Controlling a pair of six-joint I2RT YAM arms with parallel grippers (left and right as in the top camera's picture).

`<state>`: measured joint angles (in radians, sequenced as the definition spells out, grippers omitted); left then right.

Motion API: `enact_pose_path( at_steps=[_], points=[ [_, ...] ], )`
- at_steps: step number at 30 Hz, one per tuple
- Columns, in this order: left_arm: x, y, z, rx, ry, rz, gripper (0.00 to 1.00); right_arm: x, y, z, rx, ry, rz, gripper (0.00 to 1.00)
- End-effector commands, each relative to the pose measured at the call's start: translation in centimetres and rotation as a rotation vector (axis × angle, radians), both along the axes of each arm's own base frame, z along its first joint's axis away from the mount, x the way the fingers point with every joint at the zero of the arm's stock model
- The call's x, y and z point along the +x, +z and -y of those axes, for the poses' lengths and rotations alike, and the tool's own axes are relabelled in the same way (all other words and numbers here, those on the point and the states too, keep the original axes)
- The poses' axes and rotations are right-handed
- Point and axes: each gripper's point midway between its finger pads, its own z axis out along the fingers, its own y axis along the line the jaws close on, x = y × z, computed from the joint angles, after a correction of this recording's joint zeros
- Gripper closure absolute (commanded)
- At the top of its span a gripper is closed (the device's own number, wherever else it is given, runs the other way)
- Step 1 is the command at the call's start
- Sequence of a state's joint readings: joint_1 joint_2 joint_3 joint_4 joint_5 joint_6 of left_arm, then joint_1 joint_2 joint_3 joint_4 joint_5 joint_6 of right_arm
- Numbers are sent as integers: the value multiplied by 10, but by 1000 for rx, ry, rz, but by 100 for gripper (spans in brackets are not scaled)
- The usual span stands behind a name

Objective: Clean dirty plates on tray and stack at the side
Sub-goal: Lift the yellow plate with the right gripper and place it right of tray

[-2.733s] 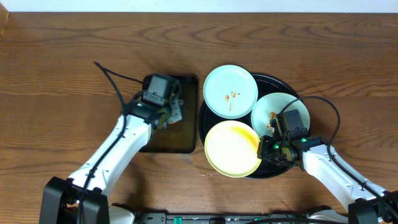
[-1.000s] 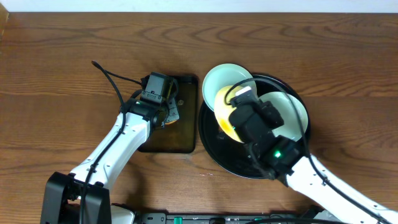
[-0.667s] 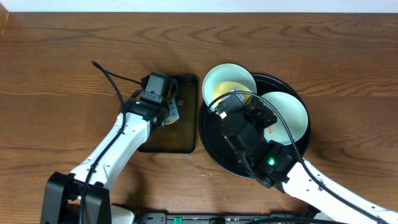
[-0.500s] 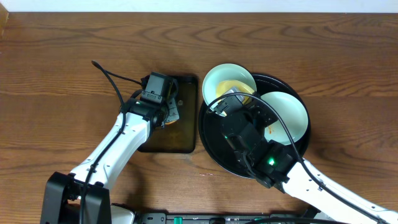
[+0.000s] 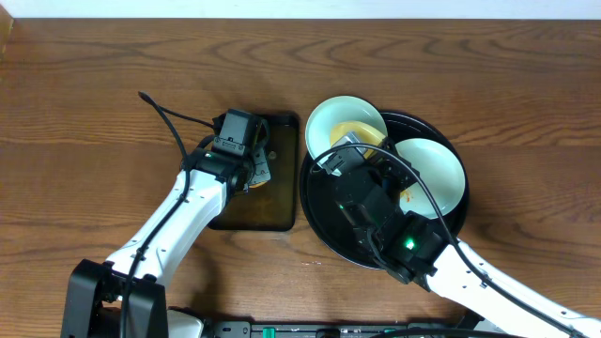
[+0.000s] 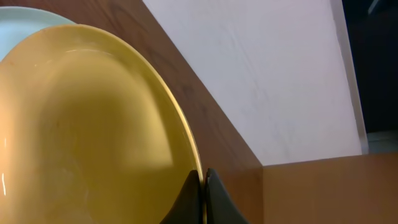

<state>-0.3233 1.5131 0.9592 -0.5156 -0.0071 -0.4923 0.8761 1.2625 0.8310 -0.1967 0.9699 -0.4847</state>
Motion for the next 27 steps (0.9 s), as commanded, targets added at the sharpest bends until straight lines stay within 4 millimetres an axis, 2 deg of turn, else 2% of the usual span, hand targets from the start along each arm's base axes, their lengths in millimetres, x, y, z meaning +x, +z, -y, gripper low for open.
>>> enact_pose_path(
  at_steps=[1, 5, 8, 12, 16, 20, 23, 27],
  points=[
    [-2, -5, -5, 23, -7, -10, 92, 3, 16, 7, 168, -85, 68, 99],
    [-2, -5, -5, 23, -7, -10, 92, 13, 7, 32, 474, -260, 104, 99],
    [-2, -5, -5, 23, -7, -11, 92, 23, -7, 52, 614, -342, 69, 99],
    [-3, -5, -5, 23, -7, -11, 92, 39, -20, 92, 780, -472, 50, 99],
    [-3, -5, -5, 23, -7, -11, 92, 50, -29, 142, 927, -611, 56, 99],
    [-3, -5, -5, 23, -7, -11, 92, 51, -38, 200, 1049, -752, 77, 99],
    [-3, -5, -5, 24, -7, -13, 92, 43, -43, 246, 1117, -862, 109, 99],
    [-3, -5, -5, 24, -7, -13, 92, 25, -54, 297, 1187, -1001, 139, 99]
  ],
)
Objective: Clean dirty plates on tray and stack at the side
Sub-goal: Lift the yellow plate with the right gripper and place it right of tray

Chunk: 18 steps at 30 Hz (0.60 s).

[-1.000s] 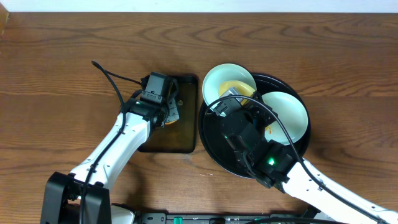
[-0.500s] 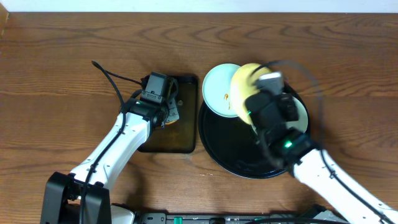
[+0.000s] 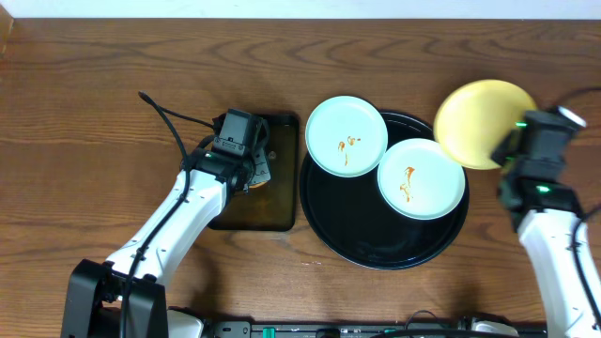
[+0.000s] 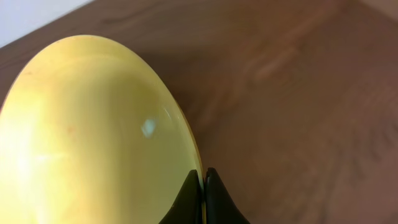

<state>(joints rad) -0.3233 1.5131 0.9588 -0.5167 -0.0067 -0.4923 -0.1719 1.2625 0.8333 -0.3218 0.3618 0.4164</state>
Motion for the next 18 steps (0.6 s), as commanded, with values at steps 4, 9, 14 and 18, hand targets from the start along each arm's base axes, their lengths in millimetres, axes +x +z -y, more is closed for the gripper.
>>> enact_pose_path(
  at_steps=[4, 9, 14, 18],
  points=[
    [-3, -5, -5, 24, -6, -13, 92, -19, -14, 55, 163, -153, 24, 99],
    [-3, -5, -5, 24, -6, -13, 92, -32, -42, 86, 213, -238, -22, 99],
    [-3, -5, -5, 24, -6, -12, 92, -36, -68, 98, 242, -276, -69, 99],
    [-3, -5, -5, 23, -6, -12, 92, -32, -88, 89, 301, -239, -107, 99]
  ],
)
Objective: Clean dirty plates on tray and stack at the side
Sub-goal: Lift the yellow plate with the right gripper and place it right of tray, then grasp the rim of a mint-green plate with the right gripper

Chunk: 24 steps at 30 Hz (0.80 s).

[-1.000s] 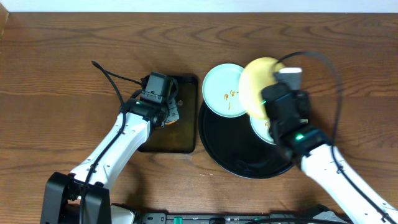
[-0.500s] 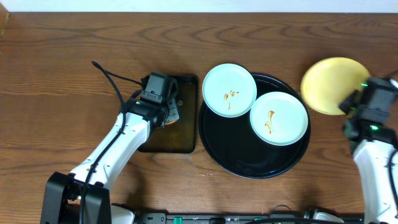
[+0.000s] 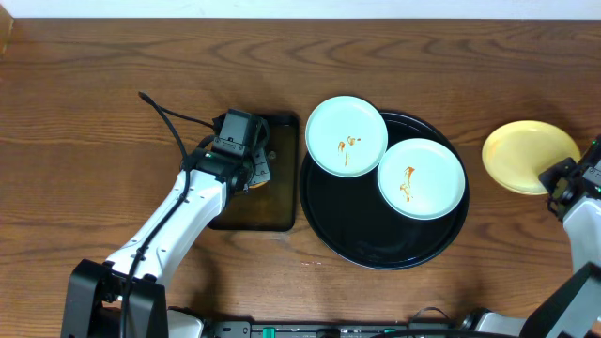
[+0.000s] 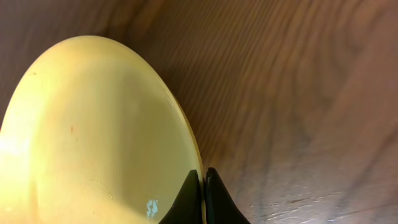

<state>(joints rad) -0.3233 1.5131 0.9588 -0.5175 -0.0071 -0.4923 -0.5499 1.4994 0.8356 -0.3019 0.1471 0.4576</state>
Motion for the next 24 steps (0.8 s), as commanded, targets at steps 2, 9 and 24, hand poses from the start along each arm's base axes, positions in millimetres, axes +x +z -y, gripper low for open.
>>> enact_pose_path(
  at_steps=[2, 9, 24],
  points=[
    [-3, -5, -5, 23, -6, -11, 92, 14, -7, -12, 78, 63, 31, 98],
    [-3, -5, -5, 23, -7, -11, 92, 39, -1, -75, 231, 382, 107, 64],
    [-3, -5, -5, 23, -7, -12, 93, -35, -30, -213, 581, 712, -257, 71]
  ],
)
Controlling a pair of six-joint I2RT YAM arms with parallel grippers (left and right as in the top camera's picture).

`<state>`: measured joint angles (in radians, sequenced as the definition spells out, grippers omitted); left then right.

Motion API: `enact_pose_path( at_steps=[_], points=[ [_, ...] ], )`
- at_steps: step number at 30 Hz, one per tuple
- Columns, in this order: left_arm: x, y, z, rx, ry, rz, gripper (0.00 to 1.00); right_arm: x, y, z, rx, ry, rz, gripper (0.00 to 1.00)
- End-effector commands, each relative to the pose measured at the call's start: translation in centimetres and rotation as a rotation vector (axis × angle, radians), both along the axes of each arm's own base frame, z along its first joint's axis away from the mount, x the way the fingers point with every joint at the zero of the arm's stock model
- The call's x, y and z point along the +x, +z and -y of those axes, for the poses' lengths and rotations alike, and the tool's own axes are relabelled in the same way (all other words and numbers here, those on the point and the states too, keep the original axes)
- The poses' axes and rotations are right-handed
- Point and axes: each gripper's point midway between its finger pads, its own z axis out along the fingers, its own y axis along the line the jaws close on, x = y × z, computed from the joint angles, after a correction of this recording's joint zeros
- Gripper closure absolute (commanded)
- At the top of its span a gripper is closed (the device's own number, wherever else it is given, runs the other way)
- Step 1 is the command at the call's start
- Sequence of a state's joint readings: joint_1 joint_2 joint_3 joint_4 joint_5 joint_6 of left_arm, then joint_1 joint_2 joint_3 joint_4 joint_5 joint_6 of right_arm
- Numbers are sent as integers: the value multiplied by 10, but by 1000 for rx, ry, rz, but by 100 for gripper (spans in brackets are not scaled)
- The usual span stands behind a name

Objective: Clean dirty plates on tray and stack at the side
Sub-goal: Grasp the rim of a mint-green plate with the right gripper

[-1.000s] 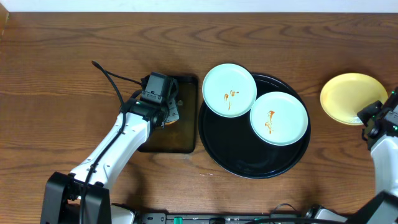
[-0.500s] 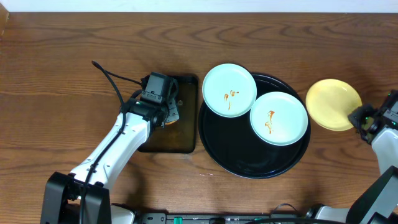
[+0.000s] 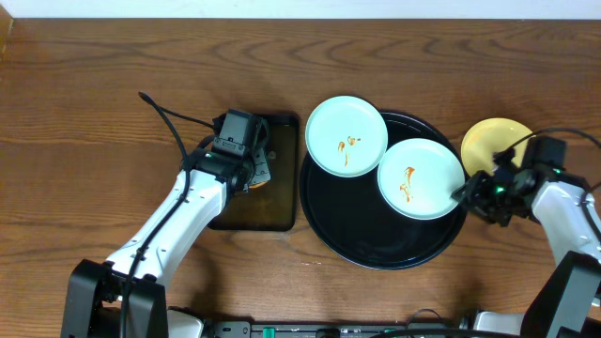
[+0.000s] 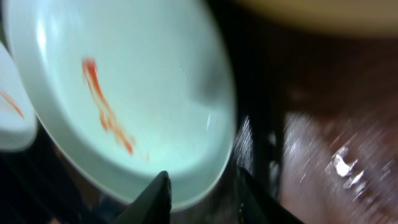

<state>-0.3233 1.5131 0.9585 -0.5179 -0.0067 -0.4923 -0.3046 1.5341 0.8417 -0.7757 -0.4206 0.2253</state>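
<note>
Two mint plates with red smears lie on the round black tray (image 3: 376,249): one at the back left (image 3: 346,134), one at the right (image 3: 421,178). The yellow plate (image 3: 493,141) lies on the table just right of the tray. My right gripper (image 3: 467,191) is open at the right mint plate's near rim. In the right wrist view the plate (image 4: 124,93) fills the left, with its edge between the spread fingers of the gripper (image 4: 202,186). My left gripper (image 3: 255,174) hovers over a dark rectangular tray (image 3: 272,211); its jaws are hidden.
Something small, yellow and white sits under the left gripper on the rectangular tray. A black cable (image 3: 169,117) trails behind the left arm. In the right wrist view the yellow plate (image 4: 323,15) shows blurred along the top edge.
My right gripper was shut on the yellow plate at the far right. It is now open, the plate rests beside the tray, and the gripper sits at the right mint plate's rim.
My right gripper held the yellow plate over the black tray. Then it held it past the tray's right edge, then farther right and low over the table. Now the plate is let go there. The left arm stayed over the rectangular tray throughout.
</note>
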Motion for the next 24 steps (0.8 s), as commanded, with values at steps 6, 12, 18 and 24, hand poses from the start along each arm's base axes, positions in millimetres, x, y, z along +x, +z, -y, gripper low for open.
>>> enact_pose_path(
  at_steps=[6, 12, 18, 24],
  points=[
    [-2, -5, -5, 23, -7, -11, 92, -22, -5, -20, -68, 43, -114, 70],
    [-2, -5, -5, 23, -7, -11, 92, -31, -16, -29, -76, 8, -157, 70],
    [-3, -5, -5, 23, -7, -11, 92, -31, -25, -33, -98, -18, -153, 70],
    [-3, -5, -5, 23, -6, -11, 92, -29, -31, -42, -101, 4, -129, 81]
  ],
)
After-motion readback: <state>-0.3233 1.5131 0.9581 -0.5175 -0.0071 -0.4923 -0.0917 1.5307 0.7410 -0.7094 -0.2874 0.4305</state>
